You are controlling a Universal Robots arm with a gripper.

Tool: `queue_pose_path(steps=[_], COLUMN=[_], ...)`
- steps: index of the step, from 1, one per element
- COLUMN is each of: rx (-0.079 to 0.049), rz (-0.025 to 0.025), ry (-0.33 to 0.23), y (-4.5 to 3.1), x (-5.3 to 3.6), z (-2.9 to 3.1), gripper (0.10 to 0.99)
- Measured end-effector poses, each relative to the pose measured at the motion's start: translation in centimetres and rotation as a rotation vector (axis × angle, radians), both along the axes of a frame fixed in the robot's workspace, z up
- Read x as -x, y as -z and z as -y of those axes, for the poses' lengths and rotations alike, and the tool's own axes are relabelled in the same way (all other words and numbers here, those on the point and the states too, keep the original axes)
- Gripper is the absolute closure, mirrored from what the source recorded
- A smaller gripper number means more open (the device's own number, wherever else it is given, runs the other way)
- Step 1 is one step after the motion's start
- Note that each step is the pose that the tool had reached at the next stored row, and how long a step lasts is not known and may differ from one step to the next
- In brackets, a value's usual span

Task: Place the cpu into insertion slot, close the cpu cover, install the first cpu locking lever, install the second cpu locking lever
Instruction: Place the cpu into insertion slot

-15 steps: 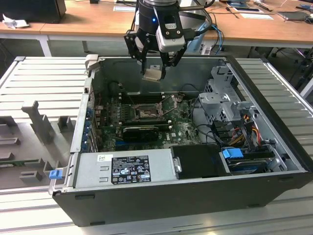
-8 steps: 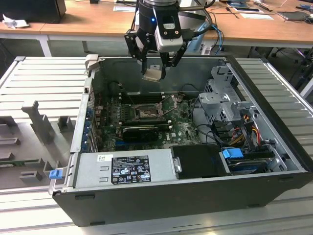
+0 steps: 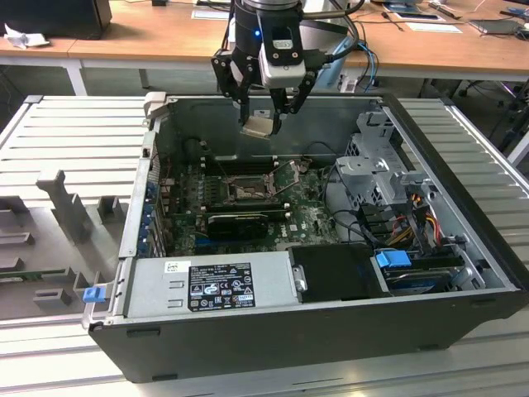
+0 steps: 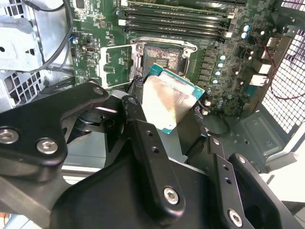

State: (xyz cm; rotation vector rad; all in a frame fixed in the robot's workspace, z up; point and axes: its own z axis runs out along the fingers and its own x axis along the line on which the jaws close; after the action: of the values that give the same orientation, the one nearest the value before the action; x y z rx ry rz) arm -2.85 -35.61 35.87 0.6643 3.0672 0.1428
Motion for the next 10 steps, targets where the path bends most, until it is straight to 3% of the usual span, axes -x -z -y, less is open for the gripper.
queue_pose_path(steps=[10], rx=[0.000], rz=[0.0000], ry=[0.054], y=[0.00], x=[0.00], z=[0.00], gripper=[0.557])
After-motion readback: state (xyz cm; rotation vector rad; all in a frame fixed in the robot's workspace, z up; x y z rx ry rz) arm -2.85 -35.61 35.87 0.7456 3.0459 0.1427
